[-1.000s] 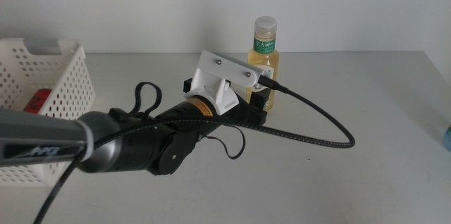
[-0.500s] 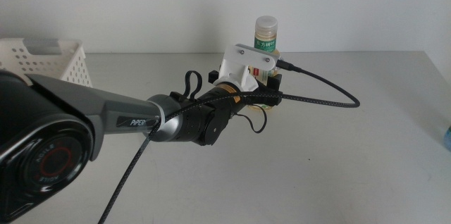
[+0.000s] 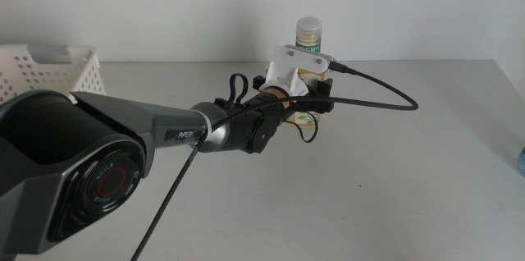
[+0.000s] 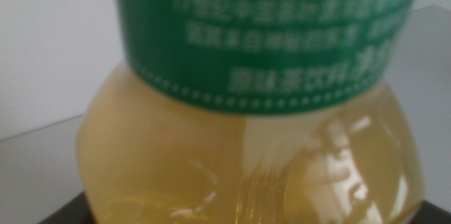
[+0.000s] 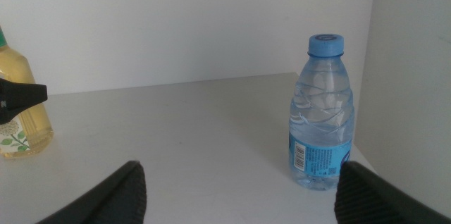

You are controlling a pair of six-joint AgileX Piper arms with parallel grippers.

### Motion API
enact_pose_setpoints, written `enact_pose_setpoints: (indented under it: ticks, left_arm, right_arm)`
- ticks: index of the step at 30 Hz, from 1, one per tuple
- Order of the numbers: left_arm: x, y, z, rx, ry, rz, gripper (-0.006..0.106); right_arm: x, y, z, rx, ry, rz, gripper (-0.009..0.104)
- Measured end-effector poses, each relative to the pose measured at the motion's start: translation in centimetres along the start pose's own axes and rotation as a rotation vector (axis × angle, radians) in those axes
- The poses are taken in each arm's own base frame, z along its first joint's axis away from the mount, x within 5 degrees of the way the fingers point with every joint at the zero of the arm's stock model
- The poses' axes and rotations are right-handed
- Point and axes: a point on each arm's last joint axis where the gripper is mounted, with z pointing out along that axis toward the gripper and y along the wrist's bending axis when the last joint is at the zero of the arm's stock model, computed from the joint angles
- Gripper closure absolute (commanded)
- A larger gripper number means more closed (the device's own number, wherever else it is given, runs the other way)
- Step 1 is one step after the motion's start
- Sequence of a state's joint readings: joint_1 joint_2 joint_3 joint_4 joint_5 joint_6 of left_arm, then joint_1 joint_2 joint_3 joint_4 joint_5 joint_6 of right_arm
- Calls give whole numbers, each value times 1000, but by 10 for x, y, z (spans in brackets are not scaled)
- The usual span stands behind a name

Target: Use arms to grab the bottles and put them into the dustbin to the left of the table.

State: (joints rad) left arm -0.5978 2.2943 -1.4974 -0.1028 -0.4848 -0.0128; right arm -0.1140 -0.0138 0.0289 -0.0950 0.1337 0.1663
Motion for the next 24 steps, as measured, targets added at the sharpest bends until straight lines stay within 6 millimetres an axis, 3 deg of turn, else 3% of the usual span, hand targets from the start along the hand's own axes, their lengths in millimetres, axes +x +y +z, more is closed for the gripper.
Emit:
enact_pose_setpoints:
  ticks: [4, 10, 19, 21, 24]
  left_arm:
    - [-6, 0, -4, 0, 48, 4, 62]
    - [-36, 0, -27, 1, 240, -5, 88]
    - [-123, -7, -94, 22, 312, 24, 91]
    - [-139, 0, -110, 13, 357, 28, 91]
    - [-165, 29, -135, -26, 450, 9, 91]
  right_arm:
    - [0, 0, 0, 0, 0, 0, 1]
    - [0, 0, 0, 0, 0, 0, 1]
    - [0, 0, 0, 0, 0, 0, 1]
    - [0, 0, 0, 0, 0, 0, 1]
    - [0, 0, 0, 0, 0, 0, 1]
